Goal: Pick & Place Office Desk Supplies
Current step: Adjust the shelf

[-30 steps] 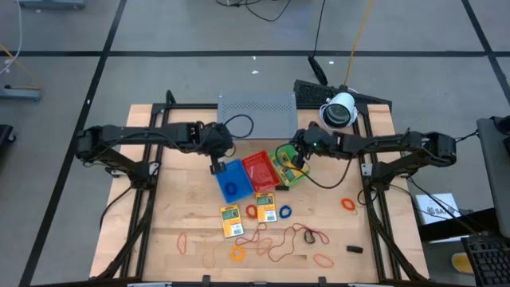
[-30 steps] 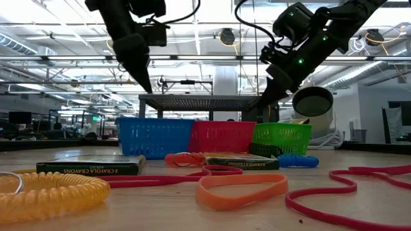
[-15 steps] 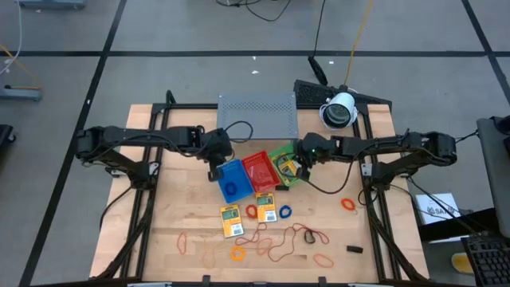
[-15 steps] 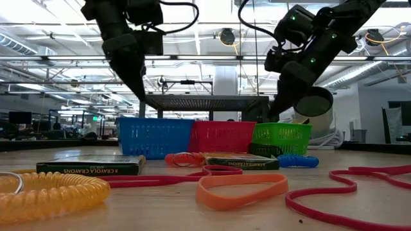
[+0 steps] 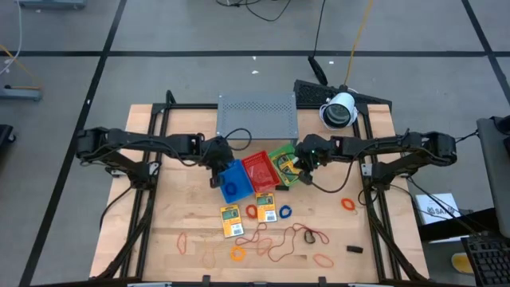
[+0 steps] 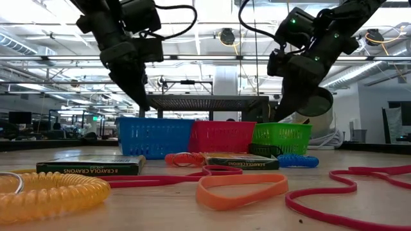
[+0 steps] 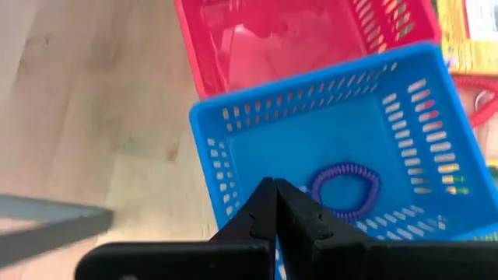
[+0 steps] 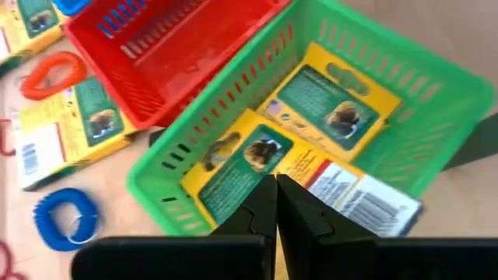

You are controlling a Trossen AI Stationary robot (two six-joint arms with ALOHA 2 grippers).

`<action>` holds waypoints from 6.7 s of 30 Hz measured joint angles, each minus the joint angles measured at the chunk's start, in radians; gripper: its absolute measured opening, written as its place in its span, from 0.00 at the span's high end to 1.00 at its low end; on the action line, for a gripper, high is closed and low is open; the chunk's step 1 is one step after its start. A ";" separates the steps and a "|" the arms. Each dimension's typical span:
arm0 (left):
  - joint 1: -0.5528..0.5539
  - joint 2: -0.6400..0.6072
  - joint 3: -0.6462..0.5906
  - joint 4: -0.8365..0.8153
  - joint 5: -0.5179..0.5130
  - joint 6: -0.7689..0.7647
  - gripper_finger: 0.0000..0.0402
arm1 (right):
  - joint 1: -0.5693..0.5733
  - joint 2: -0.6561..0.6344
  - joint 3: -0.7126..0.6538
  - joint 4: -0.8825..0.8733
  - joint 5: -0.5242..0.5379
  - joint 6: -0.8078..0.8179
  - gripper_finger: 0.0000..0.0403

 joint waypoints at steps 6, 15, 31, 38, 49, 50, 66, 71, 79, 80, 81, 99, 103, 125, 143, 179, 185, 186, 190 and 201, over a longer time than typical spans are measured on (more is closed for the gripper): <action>0.000 0.053 0.000 0.026 -0.001 0.004 1.00 | 0.051 0.003 0.000 0.000 -0.012 0.067 1.00; 0.005 0.129 0.000 0.115 -0.001 0.022 1.00 | 0.069 0.003 0.000 0.008 -0.008 0.069 1.00; 0.020 0.135 0.000 0.201 -0.009 0.031 1.00 | 0.069 0.003 0.000 -0.006 0.045 0.092 1.00; 0.025 0.135 0.000 0.163 -0.009 0.010 1.00 | 0.069 0.003 0.000 -0.035 0.045 0.118 1.00; 0.025 0.135 0.000 0.162 -0.010 0.008 1.00 | 0.091 0.122 0.001 0.047 -0.025 0.110 1.00; 0.025 0.135 0.000 0.162 -0.010 0.008 1.00 | 0.090 0.143 0.001 0.079 -0.048 0.098 1.00; 0.046 0.134 0.001 0.184 -0.045 0.037 1.00 | 0.096 0.192 0.004 0.175 -0.145 0.095 1.00; 0.048 0.134 0.001 0.188 -0.044 0.064 1.00 | 0.109 0.192 0.005 0.255 -0.148 0.095 1.00; 0.050 0.149 0.001 0.202 -0.007 0.126 1.00 | 0.110 0.192 0.005 0.274 -0.148 0.117 1.00; 0.050 0.157 0.001 0.210 -0.003 0.135 1.00 | 0.111 0.192 0.005 0.274 -0.148 0.117 1.00; 0.052 0.172 0.002 0.218 0.002 0.144 1.00 | 0.111 0.192 0.005 0.275 -0.148 0.117 1.00; 0.078 0.297 0.000 0.300 0.048 0.188 1.00 | 0.143 0.191 0.005 0.326 -0.170 0.118 1.00; 0.059 0.241 0.000 0.287 0.027 0.186 1.00 | 0.143 0.191 0.005 0.349 -0.169 0.117 1.00; -0.032 0.185 0.000 0.282 -0.009 0.149 0.99 | 0.143 0.191 0.005 0.327 -0.251 0.143 1.00; -0.112 0.184 0.000 0.290 -0.059 0.138 0.99 | 0.143 0.191 0.005 0.320 -0.249 0.142 1.00; -0.084 0.183 0.001 0.313 0.299 0.160 0.99 | 0.143 0.191 0.005 0.318 -0.251 0.144 1.00; -0.083 0.183 0.001 0.314 0.340 0.173 0.99 | 0.143 0.191 0.005 0.318 -0.250 0.144 1.00; -0.083 0.183 0.001 0.314 0.343 0.175 0.99 | 0.143 0.191 0.005 0.318 -0.250 0.144 1.00; -0.083 0.183 0.002 0.320 0.374 0.190 0.99 | 0.143 0.191 0.005 0.318 -0.250 0.143 1.00; -0.103 0.182 0.002 0.394 0.323 0.182 0.99 | 0.142 0.191 0.005 0.319 -0.249 0.120 1.00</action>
